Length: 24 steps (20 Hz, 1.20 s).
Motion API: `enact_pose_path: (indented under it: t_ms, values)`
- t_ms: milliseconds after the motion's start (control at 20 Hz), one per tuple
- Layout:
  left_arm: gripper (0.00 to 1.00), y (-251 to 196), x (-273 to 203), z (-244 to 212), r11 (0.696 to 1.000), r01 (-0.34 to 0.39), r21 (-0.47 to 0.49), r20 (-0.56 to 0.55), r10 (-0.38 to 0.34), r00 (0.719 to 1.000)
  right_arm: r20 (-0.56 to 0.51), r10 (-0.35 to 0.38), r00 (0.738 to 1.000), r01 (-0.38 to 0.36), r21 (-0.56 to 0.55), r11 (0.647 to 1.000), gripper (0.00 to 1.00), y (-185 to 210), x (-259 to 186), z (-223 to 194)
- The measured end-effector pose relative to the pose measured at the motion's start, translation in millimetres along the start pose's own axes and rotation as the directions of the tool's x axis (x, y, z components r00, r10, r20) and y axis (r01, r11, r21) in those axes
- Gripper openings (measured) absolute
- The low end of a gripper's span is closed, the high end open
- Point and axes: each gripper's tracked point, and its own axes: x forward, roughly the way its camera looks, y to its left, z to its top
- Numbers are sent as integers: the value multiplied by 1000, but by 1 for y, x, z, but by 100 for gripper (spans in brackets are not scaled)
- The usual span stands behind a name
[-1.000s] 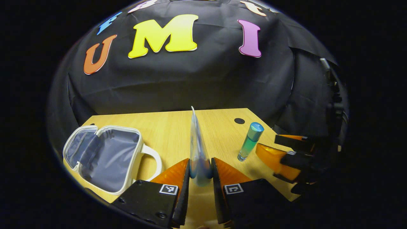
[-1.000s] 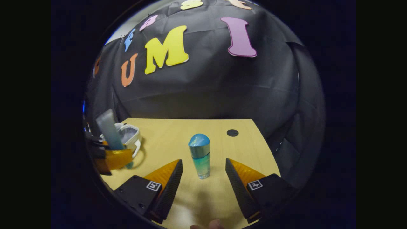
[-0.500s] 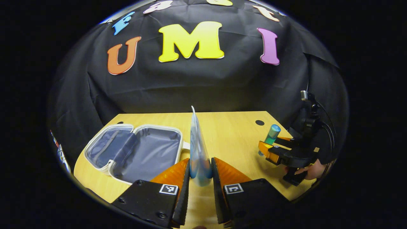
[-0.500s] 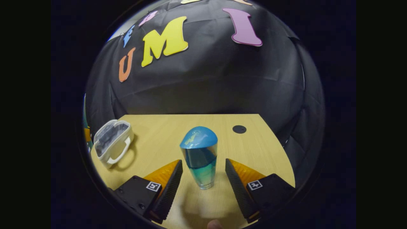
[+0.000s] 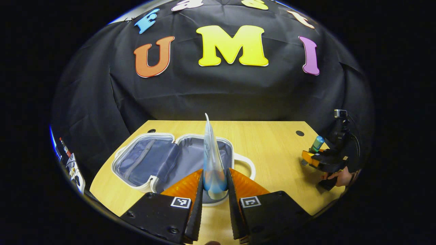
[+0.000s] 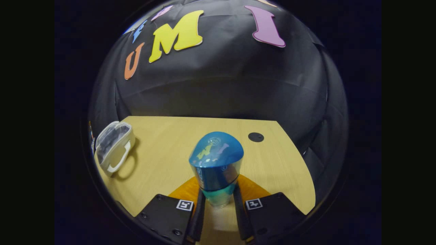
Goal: First open the suitcase, pack the skin care products into it, and then close the suitcase.
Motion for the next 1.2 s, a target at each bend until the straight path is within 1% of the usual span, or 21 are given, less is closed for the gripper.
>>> enact_pose_path:
  t_ms: [50, 100, 150, 250, 300, 350, 400, 500, 550, 600, 650, 700, 750, 850, 950, 1000, 1100, 1150, 1200]
  values:
    - [39, 8, 8, 1, 1000, 11, 7, 1, -11, 1000, 9, -1, 1000, 1, 3, 1000, 39, 1, -7, 6]
    - [39, 16, 17, 1, 999, 30, 12, -5, -30, 1000, 18, 2, 1000, -2, 1, 1000, 36, 1, -17, 13]
    - [39, 22, 26, -2, 998, 53, 14, -23, -53, 998, 27, 9, 1000, -9, 1, 1000, 36, 4, -30, 22]
    - [39, 30, 51, -26, 993, 119, 4, -108, -118, 987, 43, 33, 999, -33, -1, 999, 36, 9, -60, 41]
    - [39, 31, 63, -40, 988, 156, -13, -146, -156, 977, 42, 56, 998, -55, -15, 998, 36, 12, -76, 47]
    - [34, 32, 73, -52, 982, 185, -34, -181, -188, 965, 33, 71, 997, -70, -28, 997, 36, 12, -93, 50]
    - [39, 36, 84, -66, 977, 206, -53, -221, -213, 952, 24, 81, 996, -81, -24, 996, 36, 8, -108, 54]
    - [39, 44, 101, -90, 971, 219, -94, -297, -237, 925, 16, 74, 997, -75, 23, 997, 37, -1, -144, 63]
    - [44, 46, 108, -102, 969, 220, -112, -340, -246, 908, 10, 51, 999, -51, 47, 998, 36, -7, -162, 66]
    - [39, 49, 115, -112, 968, 214, -127, -377, -247, 893, 11, 28, 1000, -29, 73, 997, 36, -13, -181, 69]
    - [38, 52, 118, -120, 969, 201, -146, -428, -245, 870, 11, 13, 1000, -14, 105, 994, 36, -16, -199, 72]
    - [44, 53, 119, -128, 967, 191, -169, -484, -250, 838, 17, 2, 1000, -4, 141, 990, 36, -16, -216, 75]
    - [37, 52, 123, -119, 963, 190, -192, -473, -260, 842, 23, -6, 1000, 2, 176, 984, 36, -15, -233, 79]
    - [37, 54, 127, -125, 960, 166, -223, -574, -267, 774, 39, -22, 999, 13, 223, 975, 36, -13, -259, 85]
    - [36, 53, 130, -130, 962, 140, -233, -663, -263, 701, 61, -23, 998, 6, 257, 966, 36, -7, -277, 94]
    - [31, 55, 131, -132, 967, 121, -226, -697, -247, 673, 72, -22, 997, 2, 262, 965, 36, -4, -283, 99]
    - [30, 59, 134, -136, 975, 105, -197, -747, -219, 628, 96, -27, 995, 3, 243, 970, 36, 2, -289, 109]
    - [37, 58, 136, -135, 976, 109, -188, -753, -214, 622, 107, -28, 994, 3, 226, 974, 36, 6, -292, 115]
    - [39, 57, 136, -137, 978, 118, -174, -761, -209, 614, 113, -24, 993, 0, 209, 978, 36, 13, -292, 118]
